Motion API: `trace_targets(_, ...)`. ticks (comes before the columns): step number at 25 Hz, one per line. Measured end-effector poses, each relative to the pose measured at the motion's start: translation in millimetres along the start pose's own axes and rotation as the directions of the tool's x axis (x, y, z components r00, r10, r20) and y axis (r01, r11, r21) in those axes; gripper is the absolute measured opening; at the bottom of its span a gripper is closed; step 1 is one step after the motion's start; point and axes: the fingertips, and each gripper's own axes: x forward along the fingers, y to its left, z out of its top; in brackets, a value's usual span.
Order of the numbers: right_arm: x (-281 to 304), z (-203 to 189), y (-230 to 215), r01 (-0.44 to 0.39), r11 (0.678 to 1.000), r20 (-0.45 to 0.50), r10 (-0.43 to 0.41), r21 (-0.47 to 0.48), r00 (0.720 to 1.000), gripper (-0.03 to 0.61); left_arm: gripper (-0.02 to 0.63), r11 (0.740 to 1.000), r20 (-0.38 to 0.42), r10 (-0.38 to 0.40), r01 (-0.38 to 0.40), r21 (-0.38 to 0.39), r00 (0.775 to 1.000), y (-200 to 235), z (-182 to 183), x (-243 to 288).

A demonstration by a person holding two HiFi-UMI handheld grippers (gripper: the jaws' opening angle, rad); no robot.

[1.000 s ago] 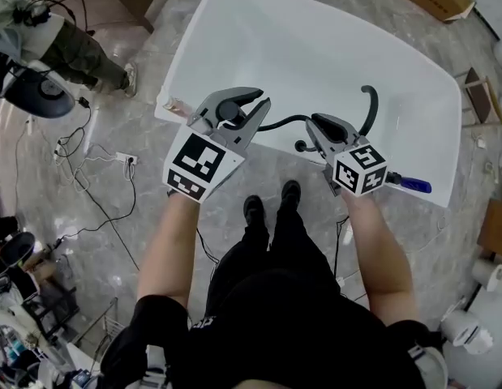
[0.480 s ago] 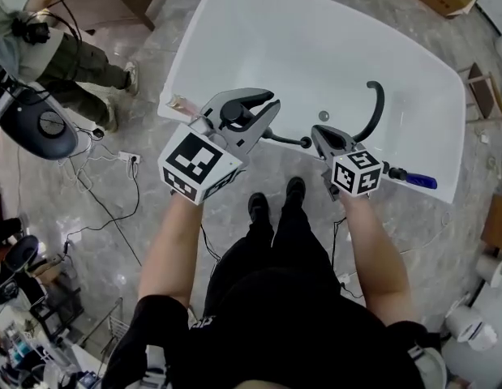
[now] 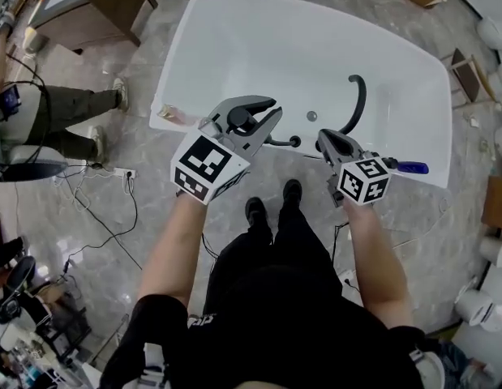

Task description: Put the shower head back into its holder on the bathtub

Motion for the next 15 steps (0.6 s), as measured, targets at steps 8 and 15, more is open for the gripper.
trace_targets(8,-51,20,-32,0.047,0.998,0.08,-0.05,0.033,0.996,0.014,0.061,0.997,-0.061,-0.079,0.079,0.002,0.995,-33,-9,59)
trace_targets(15,-82,10,-74,0.022,0.997,0.101,-0.03,0.076,0.994,0.014,0.063,0.997,-0.12,-0.066,0.063,-0.033,0.991,-57,-38,122)
